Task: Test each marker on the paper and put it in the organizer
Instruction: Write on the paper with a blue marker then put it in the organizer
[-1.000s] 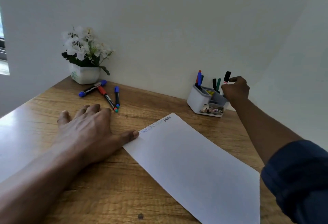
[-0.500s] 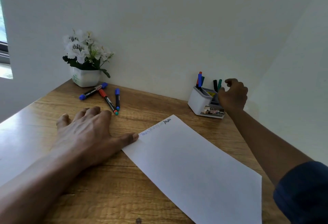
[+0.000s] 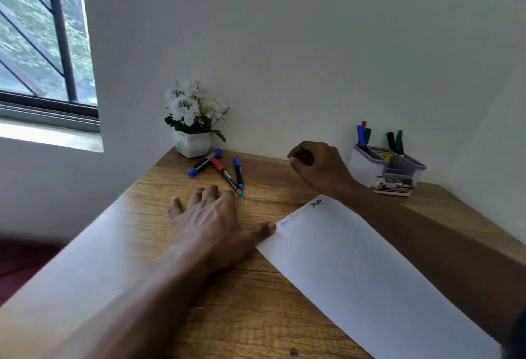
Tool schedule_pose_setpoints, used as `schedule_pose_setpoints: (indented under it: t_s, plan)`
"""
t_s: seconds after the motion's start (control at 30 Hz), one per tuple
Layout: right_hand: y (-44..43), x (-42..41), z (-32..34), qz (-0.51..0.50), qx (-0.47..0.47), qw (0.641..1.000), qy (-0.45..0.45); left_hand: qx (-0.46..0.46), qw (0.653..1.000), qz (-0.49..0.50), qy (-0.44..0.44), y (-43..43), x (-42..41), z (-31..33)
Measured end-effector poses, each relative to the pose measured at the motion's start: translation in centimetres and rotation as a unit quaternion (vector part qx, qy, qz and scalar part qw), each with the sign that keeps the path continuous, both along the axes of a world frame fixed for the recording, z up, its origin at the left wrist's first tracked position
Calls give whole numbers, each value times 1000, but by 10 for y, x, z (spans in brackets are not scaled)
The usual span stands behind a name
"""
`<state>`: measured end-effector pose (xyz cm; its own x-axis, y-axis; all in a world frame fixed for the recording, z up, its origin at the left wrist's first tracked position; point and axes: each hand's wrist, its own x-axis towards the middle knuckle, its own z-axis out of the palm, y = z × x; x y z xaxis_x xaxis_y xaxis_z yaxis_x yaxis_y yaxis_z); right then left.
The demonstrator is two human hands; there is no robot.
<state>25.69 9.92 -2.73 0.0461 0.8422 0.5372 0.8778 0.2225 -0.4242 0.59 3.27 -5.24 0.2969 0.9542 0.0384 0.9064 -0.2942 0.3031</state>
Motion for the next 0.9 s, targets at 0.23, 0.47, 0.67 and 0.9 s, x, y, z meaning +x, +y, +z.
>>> schedule_pose_setpoints:
  t_s: [0.23, 0.47, 0.67, 0.9]
  plan:
    - [54, -70, 7, -8, -133, 991, 32, 5, 1000, -1, -12, 2, -1, -4]
    - [98, -95, 6, -77, -223, 972, -7, 25, 999, 0, -21, 2, -1, -6]
    - [91, -92, 4, -95, -214, 972, 6, 27, 1000, 1, -15, 2, 0, -6]
    - [52, -92, 14, -47, -106, 993, 30, 16, 1000, 1, -23, 0, -2, -2]
